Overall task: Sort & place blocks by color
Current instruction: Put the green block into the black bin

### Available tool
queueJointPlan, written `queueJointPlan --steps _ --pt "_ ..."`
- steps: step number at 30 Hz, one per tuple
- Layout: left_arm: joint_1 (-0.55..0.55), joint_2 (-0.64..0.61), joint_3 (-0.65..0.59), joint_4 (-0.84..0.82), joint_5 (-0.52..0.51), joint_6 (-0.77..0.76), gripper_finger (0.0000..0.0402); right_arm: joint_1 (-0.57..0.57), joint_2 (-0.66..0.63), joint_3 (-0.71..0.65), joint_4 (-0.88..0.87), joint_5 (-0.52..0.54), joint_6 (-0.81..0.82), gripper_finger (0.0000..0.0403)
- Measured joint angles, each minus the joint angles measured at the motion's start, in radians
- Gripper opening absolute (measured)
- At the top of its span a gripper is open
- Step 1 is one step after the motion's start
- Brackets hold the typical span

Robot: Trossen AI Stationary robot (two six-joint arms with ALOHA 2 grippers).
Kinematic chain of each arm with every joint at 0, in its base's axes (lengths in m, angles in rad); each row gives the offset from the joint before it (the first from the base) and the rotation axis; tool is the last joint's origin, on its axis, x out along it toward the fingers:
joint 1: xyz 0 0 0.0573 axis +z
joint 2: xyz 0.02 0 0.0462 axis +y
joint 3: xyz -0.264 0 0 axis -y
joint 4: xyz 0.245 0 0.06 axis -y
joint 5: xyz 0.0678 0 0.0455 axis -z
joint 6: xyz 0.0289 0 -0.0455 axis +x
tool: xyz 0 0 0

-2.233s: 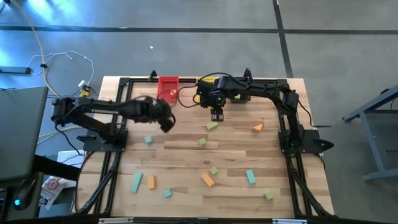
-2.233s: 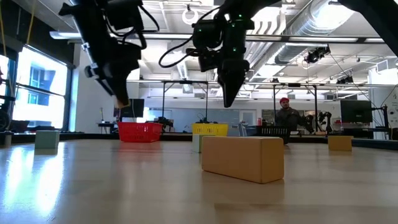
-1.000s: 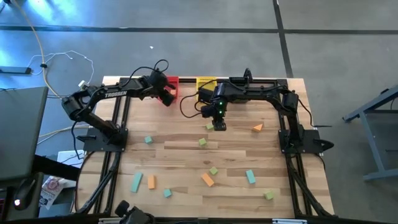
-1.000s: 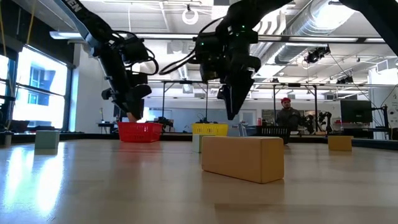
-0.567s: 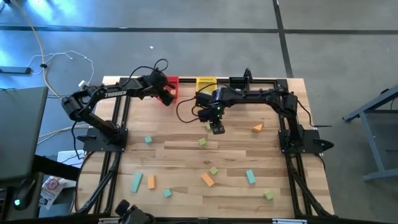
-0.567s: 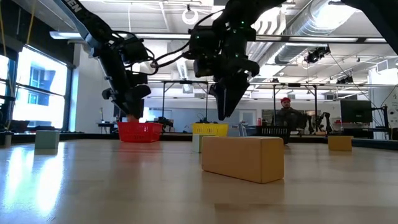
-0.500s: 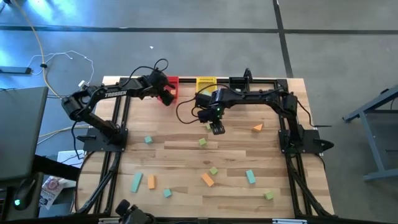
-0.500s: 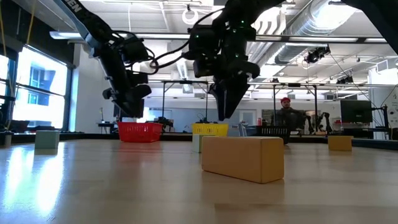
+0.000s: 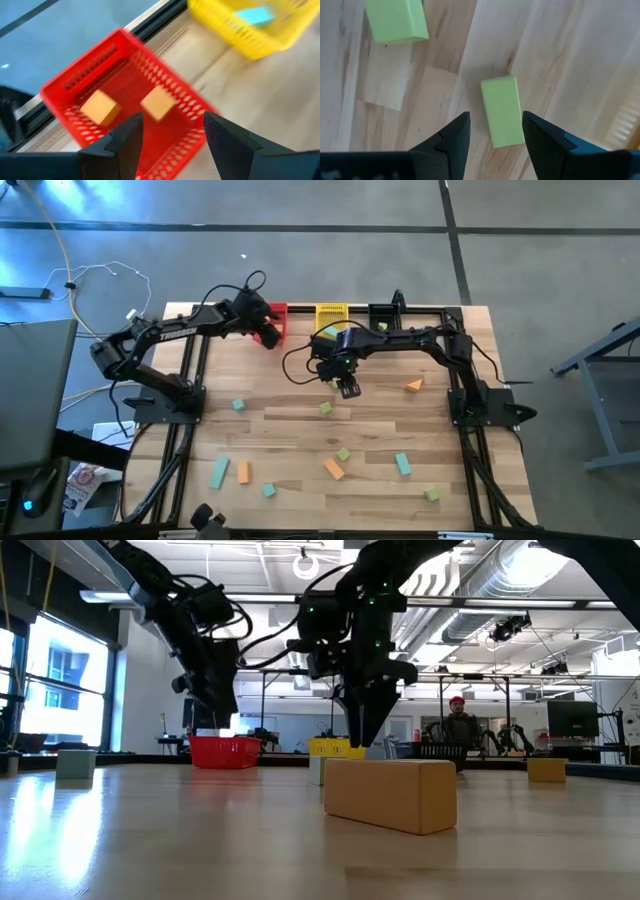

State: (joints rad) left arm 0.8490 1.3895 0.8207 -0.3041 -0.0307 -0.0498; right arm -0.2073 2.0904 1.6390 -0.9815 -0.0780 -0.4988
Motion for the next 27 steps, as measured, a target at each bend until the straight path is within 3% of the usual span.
queueJointPlan --steps 5,20,27 --pt "-0.011 -0.086 0.000 -0.043 0.060 -0.024 0.0193 0.000 0.023 0.000 0.008 0.028 0.000 0.0165" --pt "-0.113 -0.263 0.000 -0.155 0.065 -0.026 0.0191 0.000 0.102 0.002 0.037 0.052 0.032 0.0162" --pt "-0.124 -0.266 0.000 -0.153 0.061 -0.026 0.0191 0.002 0.101 0.003 0.022 0.078 0.099 0.0095"
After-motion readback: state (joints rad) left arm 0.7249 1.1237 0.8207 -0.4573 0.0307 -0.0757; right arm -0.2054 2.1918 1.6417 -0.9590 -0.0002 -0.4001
